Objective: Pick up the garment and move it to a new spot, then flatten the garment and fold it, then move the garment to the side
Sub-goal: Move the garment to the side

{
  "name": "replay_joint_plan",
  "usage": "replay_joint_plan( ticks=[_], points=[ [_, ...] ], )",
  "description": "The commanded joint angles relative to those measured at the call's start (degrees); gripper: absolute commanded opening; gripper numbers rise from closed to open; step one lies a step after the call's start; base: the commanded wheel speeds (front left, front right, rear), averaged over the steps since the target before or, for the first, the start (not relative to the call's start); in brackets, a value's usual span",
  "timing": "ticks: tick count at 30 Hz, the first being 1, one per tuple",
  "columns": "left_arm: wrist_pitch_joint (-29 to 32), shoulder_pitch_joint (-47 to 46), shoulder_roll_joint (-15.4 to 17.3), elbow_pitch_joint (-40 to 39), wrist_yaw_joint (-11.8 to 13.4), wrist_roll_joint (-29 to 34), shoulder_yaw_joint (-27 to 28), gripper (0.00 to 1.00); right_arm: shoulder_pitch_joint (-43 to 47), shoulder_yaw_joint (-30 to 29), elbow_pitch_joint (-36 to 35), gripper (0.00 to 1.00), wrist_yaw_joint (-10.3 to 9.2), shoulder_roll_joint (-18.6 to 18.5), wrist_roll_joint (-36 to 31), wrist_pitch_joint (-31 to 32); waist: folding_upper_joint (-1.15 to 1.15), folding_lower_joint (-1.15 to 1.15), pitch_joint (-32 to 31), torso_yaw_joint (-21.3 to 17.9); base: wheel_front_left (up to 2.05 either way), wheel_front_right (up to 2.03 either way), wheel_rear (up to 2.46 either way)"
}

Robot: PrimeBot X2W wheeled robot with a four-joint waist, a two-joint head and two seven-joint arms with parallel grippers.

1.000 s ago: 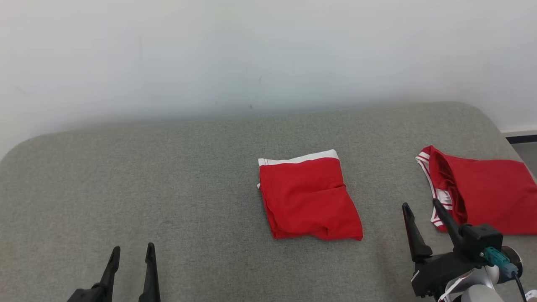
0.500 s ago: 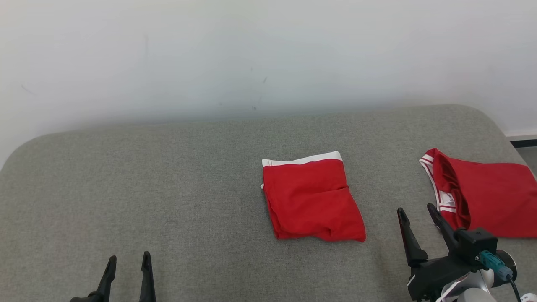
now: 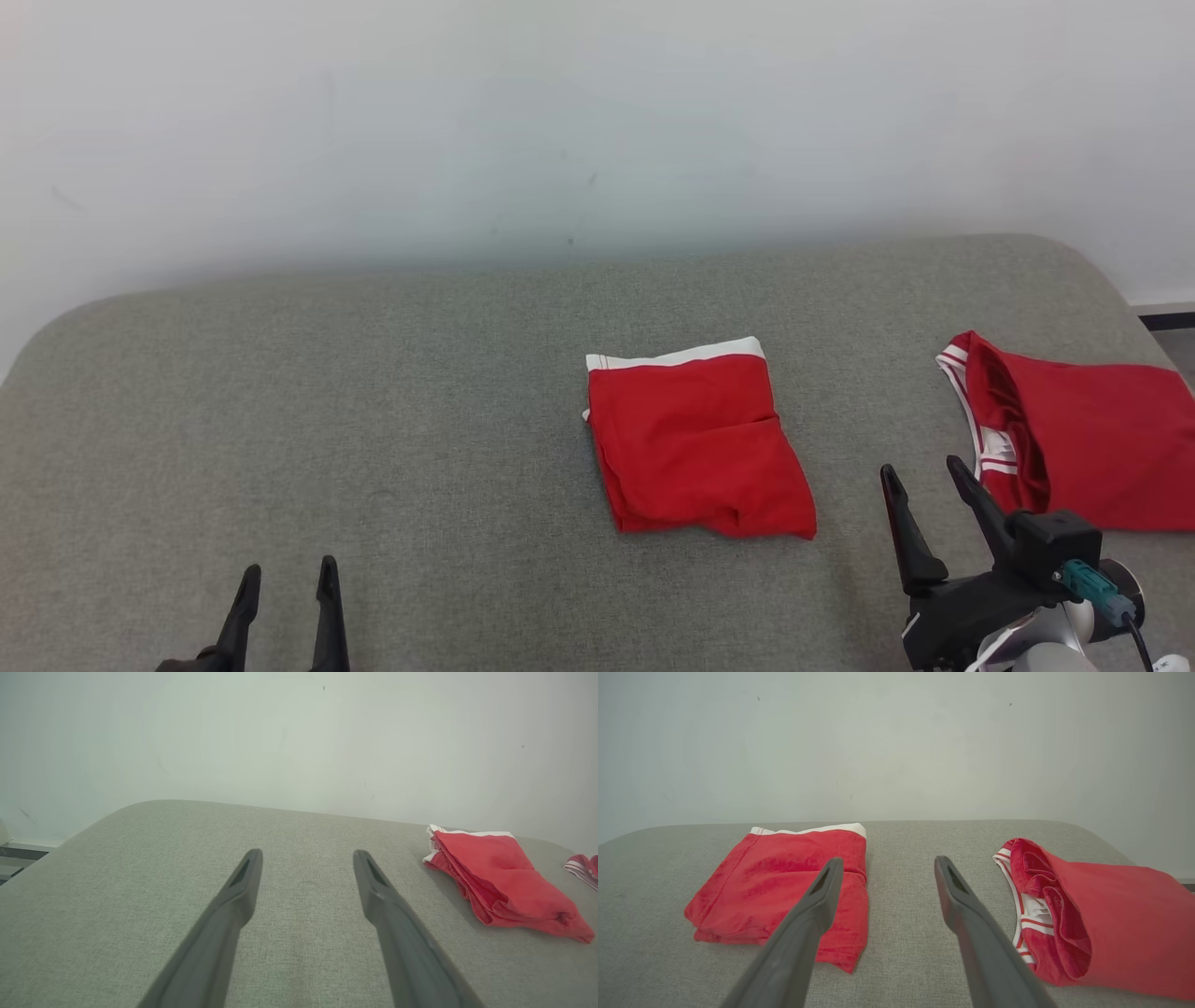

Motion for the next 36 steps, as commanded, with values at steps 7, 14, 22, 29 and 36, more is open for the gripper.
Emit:
replay_joint_plan(
  ticks=[7,14,22,29,36],
  points=[
    [0.02,-0.17,0.05,-0.1,-0.18,0.38,-1.38,1.0,-2.34,0.43,1.25,1.0,-0.16,-1.27,0.3,2.28,0.0,0.0,0.24,1.72,0.0,0.0,0.0],
    [0.02,-1.22,0.05,-0.81,-0.37,0.3,-3.55,1.0,-10.0,1.45,6.05,1.0,-0.16,-3.65,2.67,13.95,0.0,0.0,2.15,5.42,0.0,0.0,0.0],
    [0.02,-4.81,0.03,-2.21,-0.44,-0.19,-6.01,1.0,-18.72,1.75,13.62,1.0,-0.16,-5.02,5.64,25.14,0.0,0.0,7.25,10.62,0.0,0.0,0.0],
    [0.02,-7.75,0.05,-2.87,-0.11,-0.9,-8.14,1.0,-23.09,2.94,19.84,1.0,-0.16,-5.18,6.91,31.54,0.0,0.0,10.5,14.11,0.0,0.0,0.0],
    [0.02,-8.6,0.04,-3.05,-0.2,-1.38,-9.31,1.0,-25.26,2.11,26.59,1.0,-0.16,-5.5,5.73,32.89,0.0,0.0,11.85,15.42,0.0,0.0,0.0]
  ],
)
